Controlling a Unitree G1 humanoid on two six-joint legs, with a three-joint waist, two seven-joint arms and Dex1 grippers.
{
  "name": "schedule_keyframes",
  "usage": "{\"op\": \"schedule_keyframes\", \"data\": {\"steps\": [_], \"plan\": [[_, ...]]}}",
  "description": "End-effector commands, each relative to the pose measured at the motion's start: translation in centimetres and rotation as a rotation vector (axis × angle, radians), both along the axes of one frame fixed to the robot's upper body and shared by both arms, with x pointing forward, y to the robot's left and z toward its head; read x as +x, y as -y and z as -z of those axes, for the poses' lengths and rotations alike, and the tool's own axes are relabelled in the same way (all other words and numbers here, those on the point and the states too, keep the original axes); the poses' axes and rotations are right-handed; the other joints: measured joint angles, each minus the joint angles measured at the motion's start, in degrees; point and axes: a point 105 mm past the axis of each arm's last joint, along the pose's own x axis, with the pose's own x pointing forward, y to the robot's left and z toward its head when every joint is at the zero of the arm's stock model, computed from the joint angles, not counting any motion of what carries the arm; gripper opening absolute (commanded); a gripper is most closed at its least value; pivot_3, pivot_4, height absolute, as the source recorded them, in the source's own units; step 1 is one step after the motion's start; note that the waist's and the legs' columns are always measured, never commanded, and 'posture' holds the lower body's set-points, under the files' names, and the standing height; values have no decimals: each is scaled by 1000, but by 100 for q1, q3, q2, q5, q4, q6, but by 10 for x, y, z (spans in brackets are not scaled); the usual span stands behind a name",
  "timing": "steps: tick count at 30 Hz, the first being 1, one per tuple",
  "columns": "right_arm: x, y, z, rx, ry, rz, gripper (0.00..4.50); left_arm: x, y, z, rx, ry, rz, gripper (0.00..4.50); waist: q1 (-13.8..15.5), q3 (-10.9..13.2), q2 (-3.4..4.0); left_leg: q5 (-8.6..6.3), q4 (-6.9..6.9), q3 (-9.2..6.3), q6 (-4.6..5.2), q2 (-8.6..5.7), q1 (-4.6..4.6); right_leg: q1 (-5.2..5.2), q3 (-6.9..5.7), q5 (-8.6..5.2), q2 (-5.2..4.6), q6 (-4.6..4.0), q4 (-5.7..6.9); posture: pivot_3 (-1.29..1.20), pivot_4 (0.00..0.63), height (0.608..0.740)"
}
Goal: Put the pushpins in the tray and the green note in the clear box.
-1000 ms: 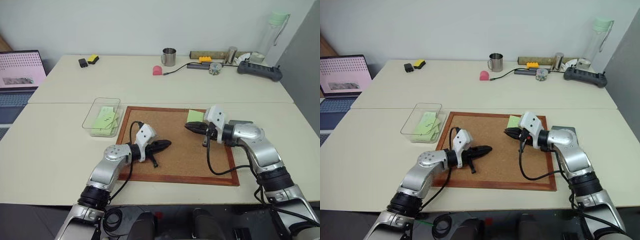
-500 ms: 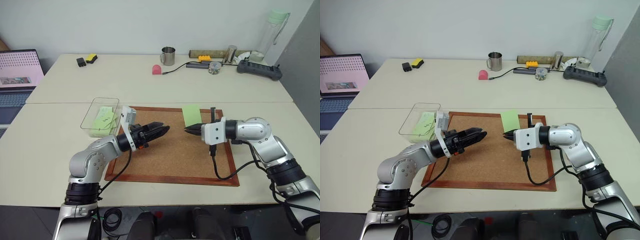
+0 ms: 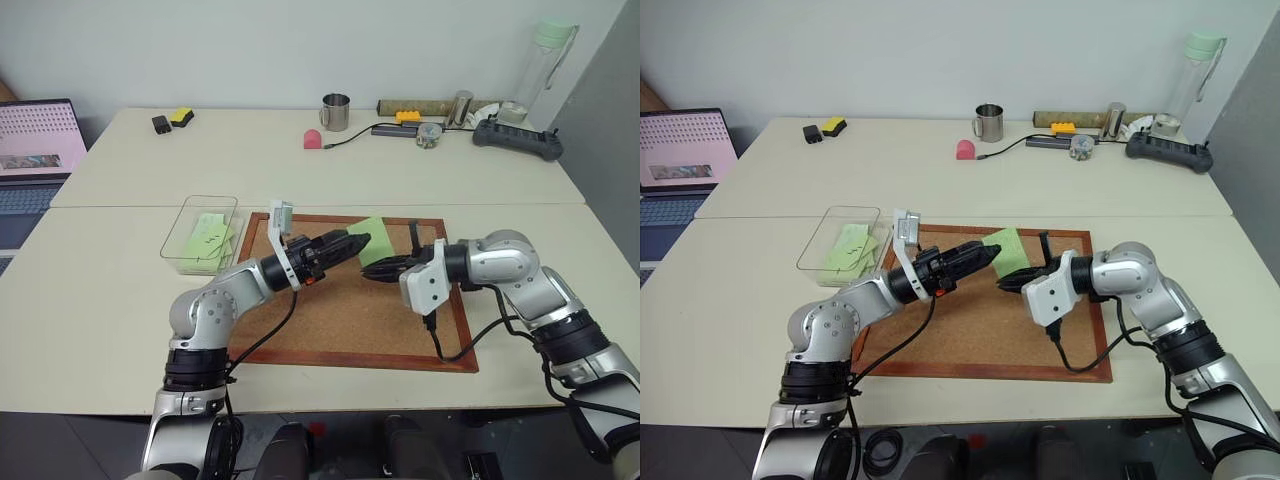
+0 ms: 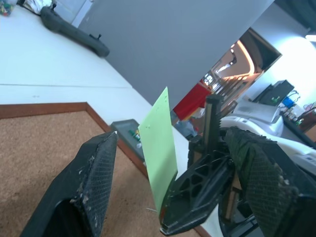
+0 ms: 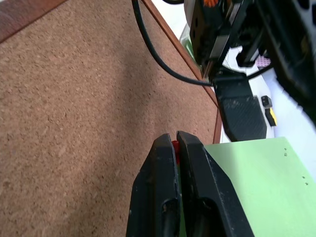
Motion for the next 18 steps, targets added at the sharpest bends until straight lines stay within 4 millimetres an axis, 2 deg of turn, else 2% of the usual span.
{"op": "schedule_keyframes", "data": {"steps": [1, 16, 18], "plan": [[-6, -9, -17, 30, 50, -61, 0, -2, 5, -2, 14, 45, 29, 3140, 0, 0, 0, 0, 0, 0, 0, 0, 0, 0, 1, 0, 0, 0, 0, 0, 150, 740], [-7, -13, -17, 54, 43, -76, 0, 0, 5, 4, 52, 78, 14, 152, 2, 0, 0, -1, 0, -1, 2, 0, -1, 0, 0, 0, 0, 0, -1, 0, 150, 740], [-7, -14, -18, 60, 45, -76, 0, 4, 4, 6, 67, 83, -14, 9, 2, 0, 0, -2, 0, -1, 3, 0, 0, 0, 1, 0, 0, 0, -1, 0, 150, 740]]}}
